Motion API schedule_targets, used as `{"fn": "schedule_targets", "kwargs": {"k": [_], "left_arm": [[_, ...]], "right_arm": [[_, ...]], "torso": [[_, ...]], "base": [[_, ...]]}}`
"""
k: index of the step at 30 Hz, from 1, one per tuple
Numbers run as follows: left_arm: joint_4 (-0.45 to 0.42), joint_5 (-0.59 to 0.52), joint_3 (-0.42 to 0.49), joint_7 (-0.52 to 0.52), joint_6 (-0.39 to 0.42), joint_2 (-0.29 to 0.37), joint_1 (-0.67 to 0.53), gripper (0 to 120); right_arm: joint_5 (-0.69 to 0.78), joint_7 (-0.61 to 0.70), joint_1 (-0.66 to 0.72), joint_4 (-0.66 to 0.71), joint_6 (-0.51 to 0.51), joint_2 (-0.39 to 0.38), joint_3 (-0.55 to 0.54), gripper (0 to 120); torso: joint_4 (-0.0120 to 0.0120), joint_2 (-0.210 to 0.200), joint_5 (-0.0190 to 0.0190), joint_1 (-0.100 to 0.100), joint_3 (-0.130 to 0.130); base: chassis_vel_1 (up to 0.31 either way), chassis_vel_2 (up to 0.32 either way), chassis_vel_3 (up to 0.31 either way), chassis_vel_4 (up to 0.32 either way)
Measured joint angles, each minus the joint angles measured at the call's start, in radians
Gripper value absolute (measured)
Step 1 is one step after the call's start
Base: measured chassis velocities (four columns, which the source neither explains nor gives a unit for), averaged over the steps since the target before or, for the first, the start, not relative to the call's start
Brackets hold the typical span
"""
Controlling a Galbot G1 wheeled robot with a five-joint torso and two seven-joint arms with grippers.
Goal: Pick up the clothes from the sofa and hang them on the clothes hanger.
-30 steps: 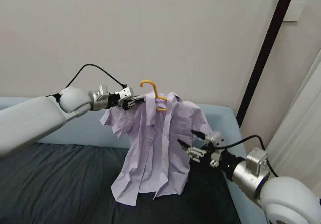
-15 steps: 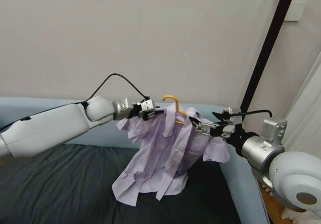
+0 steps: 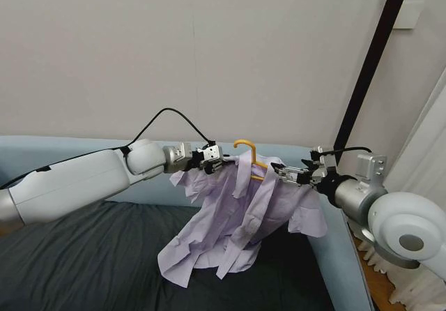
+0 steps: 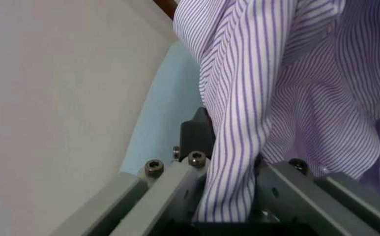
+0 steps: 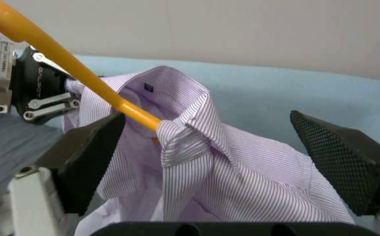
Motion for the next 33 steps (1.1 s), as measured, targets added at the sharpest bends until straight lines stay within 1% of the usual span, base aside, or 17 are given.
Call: {"fn": "schedule_targets", "kwargs": {"k": [1,5,6,8,10,11,15,17,18,21,23,24,25,27,30,31,33], "left_arm": [[0.000,0.000,0.000,0.000,0.000,0.000,0.000,0],[-0.012,-0.004,0.002,-0.002,0.002,0.011,0.001,0],[-0.012,-0.004,0.002,-0.002,0.002,0.011,0.001,0],[-0.016,-0.006,0.002,-0.002,0.004,0.014,0.003,0],[-0.020,-0.013,0.000,-0.004,0.007,0.018,0.008,0],[-0.020,-0.013,0.000,-0.004,0.007,0.018,0.008,0],[-0.025,-0.029,-0.009,-0.006,0.014,0.013,0.011,0],[-0.025,-0.030,-0.009,-0.006,0.015,0.012,0.010,0],[-0.025,-0.034,-0.009,-0.006,0.016,0.011,0.007,0],[-0.028,-0.042,-0.009,-0.006,0.020,0.011,0.005,0],[-0.036,-0.059,-0.009,-0.008,0.028,0.016,0.007,0],[-0.040,-0.069,-0.008,-0.009,0.032,0.018,0.010,0],[-0.040,-0.069,-0.008,-0.009,0.032,0.018,0.010,0],[-0.043,-0.085,-0.007,-0.010,0.039,0.022,0.014,0],[-0.046,-0.116,-0.003,-0.013,0.053,0.027,0.019,0],[-0.046,-0.116,-0.003,-0.013,0.053,0.027,0.019,0],[-0.053,-0.169,0.011,-0.023,0.074,0.030,0.016,0]], "right_arm": [[0.000,0.000,0.000,0.000,0.000,0.000,0.000,93],[0.003,0.007,-0.004,-0.002,-0.003,0.003,-0.004,73],[0.003,0.007,-0.004,-0.002,-0.003,0.003,-0.004,73],[0.005,0.007,-0.008,-0.004,-0.003,0.001,-0.003,67],[0.005,0.007,-0.019,-0.004,-0.005,-0.003,-0.002,55],[0.005,0.007,-0.019,-0.004,-0.005,-0.003,-0.002,55],[-0.009,0.004,-0.035,0.000,-0.007,-0.002,0.000,38],[-0.011,0.004,-0.035,0.000,-0.006,-0.001,0.000,36],[-0.019,0.005,-0.036,-0.001,-0.003,-0.001,0.000,28],[-0.026,0.004,-0.036,-0.001,0.001,-0.005,0.001,22],[-0.055,-0.001,-0.039,0.005,0.011,-0.016,0.003,10],[-0.068,-0.006,-0.042,0.008,0.014,-0.021,0.005,7],[-0.068,-0.006,-0.042,0.008,0.014,-0.021,0.005,7],[-0.105,-0.023,-0.050,0.014,0.021,-0.035,0.009,0],[-0.188,-0.050,-0.063,0.021,0.034,-0.052,0.012,0],[-0.188,-0.050,-0.063,0.021,0.034,-0.052,0.012,0],[-0.331,-0.098,-0.083,0.029,0.053,-0.072,0.014,0]], "torso": [[0.0000,0.000,0.0000,0.000,0.000],[0.0001,0.000,0.0000,0.000,0.000],[0.0001,0.000,0.0000,0.000,0.000],[0.0000,0.000,0.0000,0.000,0.000],[0.0001,0.000,0.0000,0.000,0.000],[0.0001,0.000,0.0000,0.000,0.000],[0.0000,0.000,0.0000,0.000,0.000],[0.0000,0.000,0.0000,0.000,0.000],[0.0000,0.000,0.0001,0.000,0.000],[0.0000,0.000,0.0001,0.000,0.000],[0.0000,0.000,0.0001,0.000,0.000],[0.0000,0.000,0.0001,0.000,0.000],[0.0000,0.000,0.0001,0.000,0.000],[0.0000,0.000,-0.0001,0.000,0.000],[0.0000,0.000,0.0000,0.000,0.000],[0.0000,0.000,0.0000,0.000,0.000],[0.0001,0.000,0.0000,0.000,0.000]], "base": [[0.000,0.000,0.000,0.000],[0.000,0.000,0.000,0.000],[0.000,0.000,0.000,0.000],[0.000,0.000,0.000,0.000],[0.000,0.000,0.000,0.000],[0.000,0.000,0.000,0.000],[0.000,0.000,0.000,0.000],[0.000,0.000,0.000,0.000],[0.000,0.000,0.000,0.000],[0.000,0.000,0.000,0.000],[0.000,0.000,0.000,0.000],[0.000,0.000,0.000,0.000],[0.000,0.000,0.000,0.000],[0.000,0.000,0.000,0.000],[0.000,0.000,0.000,0.000],[0.000,0.000,0.000,0.000],[0.000,0.000,0.000,0.000]]}}
